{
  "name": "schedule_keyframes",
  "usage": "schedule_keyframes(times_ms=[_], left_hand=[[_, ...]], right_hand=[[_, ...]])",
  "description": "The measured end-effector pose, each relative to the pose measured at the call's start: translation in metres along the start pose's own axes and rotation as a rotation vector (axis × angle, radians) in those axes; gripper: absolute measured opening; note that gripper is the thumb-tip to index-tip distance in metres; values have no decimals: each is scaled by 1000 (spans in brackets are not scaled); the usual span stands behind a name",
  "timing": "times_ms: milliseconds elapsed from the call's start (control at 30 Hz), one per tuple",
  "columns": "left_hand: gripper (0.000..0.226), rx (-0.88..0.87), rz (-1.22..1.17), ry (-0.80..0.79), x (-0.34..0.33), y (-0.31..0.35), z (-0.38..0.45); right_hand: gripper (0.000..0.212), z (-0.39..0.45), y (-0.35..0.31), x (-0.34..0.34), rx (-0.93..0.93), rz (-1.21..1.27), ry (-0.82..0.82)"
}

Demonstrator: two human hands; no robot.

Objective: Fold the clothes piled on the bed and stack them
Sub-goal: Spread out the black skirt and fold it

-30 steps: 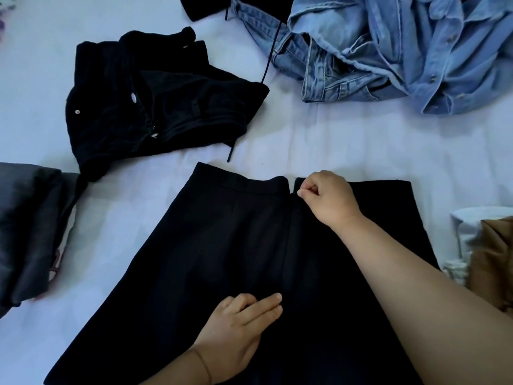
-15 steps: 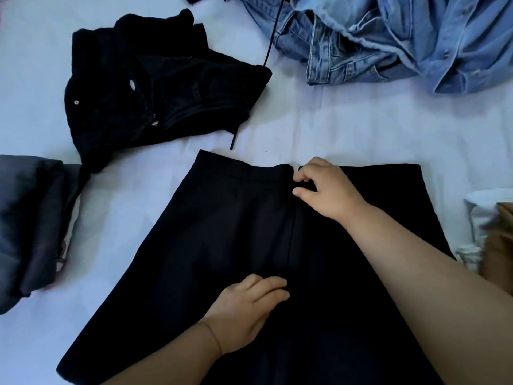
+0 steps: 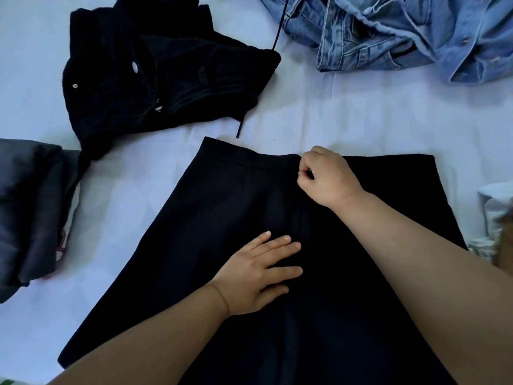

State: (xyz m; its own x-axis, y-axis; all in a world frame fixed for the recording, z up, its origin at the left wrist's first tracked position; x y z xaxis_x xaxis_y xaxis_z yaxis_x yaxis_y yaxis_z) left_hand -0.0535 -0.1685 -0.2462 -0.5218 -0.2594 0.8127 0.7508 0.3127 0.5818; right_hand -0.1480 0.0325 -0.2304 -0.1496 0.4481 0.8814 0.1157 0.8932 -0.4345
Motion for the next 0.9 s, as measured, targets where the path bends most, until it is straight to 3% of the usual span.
schedule_keyframes(times_ms=[233,467,633,900], left_hand=[[32,59,-97,5,-1,-4,2],[31,61,-106,20,0,-3,1],[31,58,-125,40,-2,-4,1],[29,53,-134,52,-1,-6,0]], right_hand=[[20,2,7,3,-15,133,-122],[12,9,-1,-1,32,-66,-122],[17,5,13,4,10,78,-188],[14,3,4,-2,-24,-156,-207]])
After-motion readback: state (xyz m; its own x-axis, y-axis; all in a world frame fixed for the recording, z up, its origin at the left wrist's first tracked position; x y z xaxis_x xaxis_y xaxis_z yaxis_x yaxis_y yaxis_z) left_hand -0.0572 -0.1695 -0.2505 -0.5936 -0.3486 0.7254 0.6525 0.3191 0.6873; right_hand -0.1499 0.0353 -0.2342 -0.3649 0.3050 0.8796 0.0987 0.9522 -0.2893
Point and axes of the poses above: each hand's wrist, its own z-axis towards the middle knuckle, its own x-axis out of the back of the hand, y = z × x, the point moved 3 cm from there along z, towards the middle knuckle, and after that the axes turned 4 degrees about -z, right-handed, at the moved point
